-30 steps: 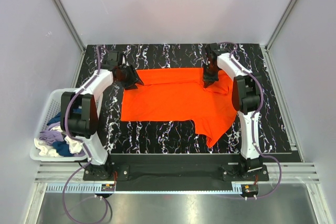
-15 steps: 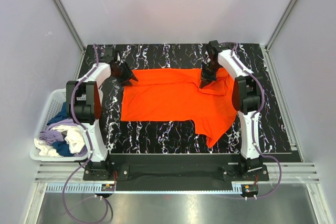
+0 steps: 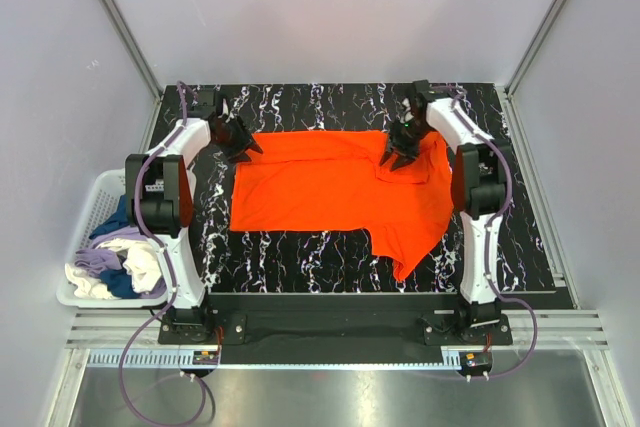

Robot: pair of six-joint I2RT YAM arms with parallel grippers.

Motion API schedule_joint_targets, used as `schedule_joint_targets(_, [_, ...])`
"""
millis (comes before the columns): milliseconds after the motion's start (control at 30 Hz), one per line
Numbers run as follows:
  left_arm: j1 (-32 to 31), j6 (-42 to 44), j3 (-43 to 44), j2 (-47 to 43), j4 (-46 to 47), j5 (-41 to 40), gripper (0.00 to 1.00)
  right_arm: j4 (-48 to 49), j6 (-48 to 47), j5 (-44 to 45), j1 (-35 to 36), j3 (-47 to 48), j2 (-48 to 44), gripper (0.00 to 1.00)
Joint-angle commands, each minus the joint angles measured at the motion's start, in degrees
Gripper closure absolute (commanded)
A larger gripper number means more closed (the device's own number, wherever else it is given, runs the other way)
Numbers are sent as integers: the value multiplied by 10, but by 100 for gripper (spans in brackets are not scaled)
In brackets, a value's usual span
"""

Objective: Fold and stack the t-shirts
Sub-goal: Fold the tshirt

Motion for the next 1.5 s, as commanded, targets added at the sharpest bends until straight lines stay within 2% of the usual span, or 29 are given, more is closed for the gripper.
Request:
schedule_joint_targets(0, [4, 9, 26, -2, 13, 7, 51, 103, 52, -32, -83, -60, -98, 52])
schedule_joint_targets(67, [4, 8, 27, -2, 31, 8, 51, 143, 82, -48, -136, -74, -116, 48])
schedule_joint_targets(100, [4, 7, 26, -2, 40, 11, 51, 189, 105, -50, -148, -86, -118, 48])
schedule_joint_targets(200, [4, -2, 25, 6, 77, 8, 52, 239, 157, -52, -192, -79, -105, 48])
schedule_joint_targets(367, [5, -41, 28, 41, 160, 18, 52, 226, 174, -66, -235, 12, -15, 46])
schedule_joint_targets(567, [5, -91, 19, 65, 238, 29, 52, 288, 190, -137, -240, 40, 50, 49])
schedule_joint_targets(633, [5, -95, 19, 69, 252, 29, 52, 316, 198, -136, -240, 32, 56, 49])
schedule_joint_targets(800, [5, -106, 41, 91, 252, 31, 52, 357, 202, -148, -240, 30, 74, 49])
schedule_joint_targets(1233, [9, -129, 69, 123, 221, 35, 51, 379, 243, -154, -240, 34, 116, 54])
schedule_joint_targets(1267, [10, -133, 69, 126, 223, 31, 51, 380, 244, -154, -240, 37, 120, 55])
schedule_joint_targets(1367, [12, -155, 81, 143, 194, 3, 52, 392, 244, -142, -240, 29, 116, 74])
schedule_joint_targets(1400, [13, -159, 101, 154, 177, -2, 52, 411, 245, -129, -241, 20, 104, 89])
schedule_joint_targets(1467, [14, -171, 115, 173, 148, -9, 52, 440, 253, -117, -241, -15, 89, 95])
